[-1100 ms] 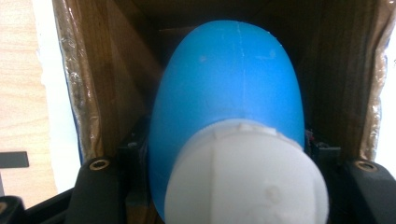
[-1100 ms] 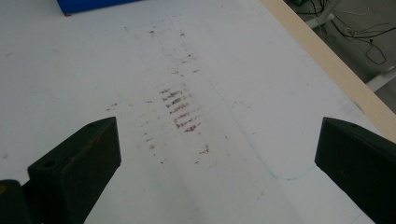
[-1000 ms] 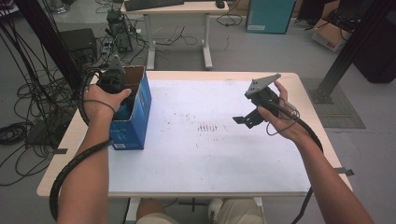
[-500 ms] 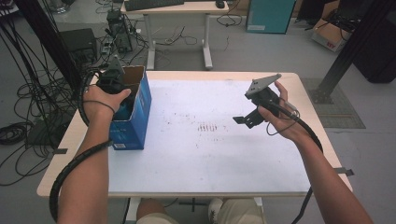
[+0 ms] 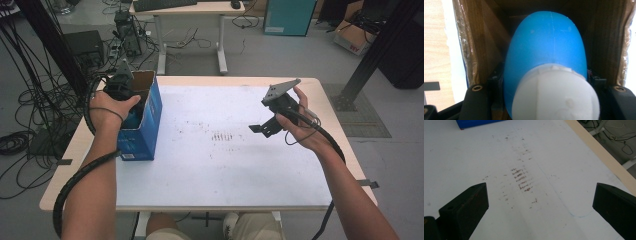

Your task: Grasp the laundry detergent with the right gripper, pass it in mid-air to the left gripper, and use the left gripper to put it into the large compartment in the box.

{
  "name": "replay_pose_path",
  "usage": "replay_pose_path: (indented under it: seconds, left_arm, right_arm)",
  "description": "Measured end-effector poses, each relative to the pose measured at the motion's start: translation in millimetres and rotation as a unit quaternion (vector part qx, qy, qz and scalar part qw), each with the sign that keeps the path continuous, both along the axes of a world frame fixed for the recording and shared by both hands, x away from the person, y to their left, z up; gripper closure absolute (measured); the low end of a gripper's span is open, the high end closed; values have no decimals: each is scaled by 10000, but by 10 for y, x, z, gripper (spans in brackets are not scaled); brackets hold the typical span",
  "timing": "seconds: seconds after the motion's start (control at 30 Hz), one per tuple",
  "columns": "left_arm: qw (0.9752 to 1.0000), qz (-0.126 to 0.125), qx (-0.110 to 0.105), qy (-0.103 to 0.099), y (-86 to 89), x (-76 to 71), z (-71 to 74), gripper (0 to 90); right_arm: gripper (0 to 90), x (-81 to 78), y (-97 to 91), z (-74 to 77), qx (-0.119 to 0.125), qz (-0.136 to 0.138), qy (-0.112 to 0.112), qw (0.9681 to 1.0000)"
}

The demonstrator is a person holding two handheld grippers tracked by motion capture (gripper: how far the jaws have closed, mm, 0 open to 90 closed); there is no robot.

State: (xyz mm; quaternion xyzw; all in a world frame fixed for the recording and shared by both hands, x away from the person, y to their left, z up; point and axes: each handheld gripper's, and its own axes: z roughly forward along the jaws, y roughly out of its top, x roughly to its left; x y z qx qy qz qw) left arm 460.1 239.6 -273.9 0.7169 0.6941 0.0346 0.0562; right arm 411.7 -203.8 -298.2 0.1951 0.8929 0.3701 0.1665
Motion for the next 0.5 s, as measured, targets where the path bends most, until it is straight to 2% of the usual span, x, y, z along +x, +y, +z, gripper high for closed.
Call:
replay_pose_path:
  seconds: [0.5]
  left_arm:
    - [10000, 13, -39, -23, 20, 2, -3, 367]
  right_arm:
    - [3, -1, 3, -1, 2, 44, -4, 10000]
